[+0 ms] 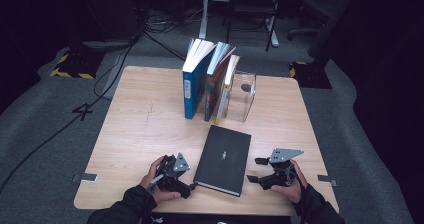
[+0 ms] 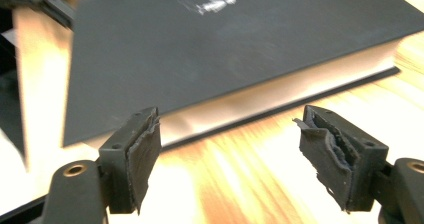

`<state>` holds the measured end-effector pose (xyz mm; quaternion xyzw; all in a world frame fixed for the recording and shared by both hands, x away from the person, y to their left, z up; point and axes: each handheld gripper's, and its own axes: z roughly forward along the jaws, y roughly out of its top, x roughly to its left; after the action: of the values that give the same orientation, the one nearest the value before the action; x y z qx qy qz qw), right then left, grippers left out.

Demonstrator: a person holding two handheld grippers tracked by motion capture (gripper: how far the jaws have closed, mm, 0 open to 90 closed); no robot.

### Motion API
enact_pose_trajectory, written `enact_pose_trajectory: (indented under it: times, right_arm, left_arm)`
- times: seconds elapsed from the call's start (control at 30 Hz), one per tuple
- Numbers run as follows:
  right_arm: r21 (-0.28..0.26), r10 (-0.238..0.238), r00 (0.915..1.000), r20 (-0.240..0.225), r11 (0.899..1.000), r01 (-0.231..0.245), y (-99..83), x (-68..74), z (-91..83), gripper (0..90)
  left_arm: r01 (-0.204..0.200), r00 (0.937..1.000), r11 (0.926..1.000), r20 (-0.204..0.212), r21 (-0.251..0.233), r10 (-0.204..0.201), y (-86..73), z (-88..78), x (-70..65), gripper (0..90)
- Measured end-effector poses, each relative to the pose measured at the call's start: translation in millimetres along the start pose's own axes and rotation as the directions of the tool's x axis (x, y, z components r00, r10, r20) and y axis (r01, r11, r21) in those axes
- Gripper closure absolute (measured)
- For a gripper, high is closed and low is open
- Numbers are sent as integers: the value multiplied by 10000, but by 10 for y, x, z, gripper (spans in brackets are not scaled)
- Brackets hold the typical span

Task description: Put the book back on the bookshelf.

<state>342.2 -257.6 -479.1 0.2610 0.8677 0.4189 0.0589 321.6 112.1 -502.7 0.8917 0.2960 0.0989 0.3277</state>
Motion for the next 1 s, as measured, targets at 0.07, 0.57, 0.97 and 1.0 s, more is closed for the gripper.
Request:
enact_pose_trajectory:
  times: [0.07, 0.57, 0.97, 1.0]
  right_arm:
    - [398, -298, 9985, 468, 9988, 279, 1, 26, 76, 251]
    - [797, -832, 9842, 1565, 9943, 714, 60, 193, 391, 289]
    - [1097, -1042, 9825, 1547, 9901, 877, 112, 254, 443, 268]
    - [1094, -1085, 9813, 1593, 9898, 917, 113, 259, 444, 265]
  left_arm:
    - [56, 10000, 10000, -64, 47, -55, 1, 0, 74, 21]
    - [87, 9999, 9999, -113, -90, -88, 7, 12, 404, 13]
    - [-689, 9930, 9911, 880, -1142, 792, 39, -200, 209, 165]
    - [-785, 9918, 9896, 911, -1203, 897, 50, -200, 179, 166]
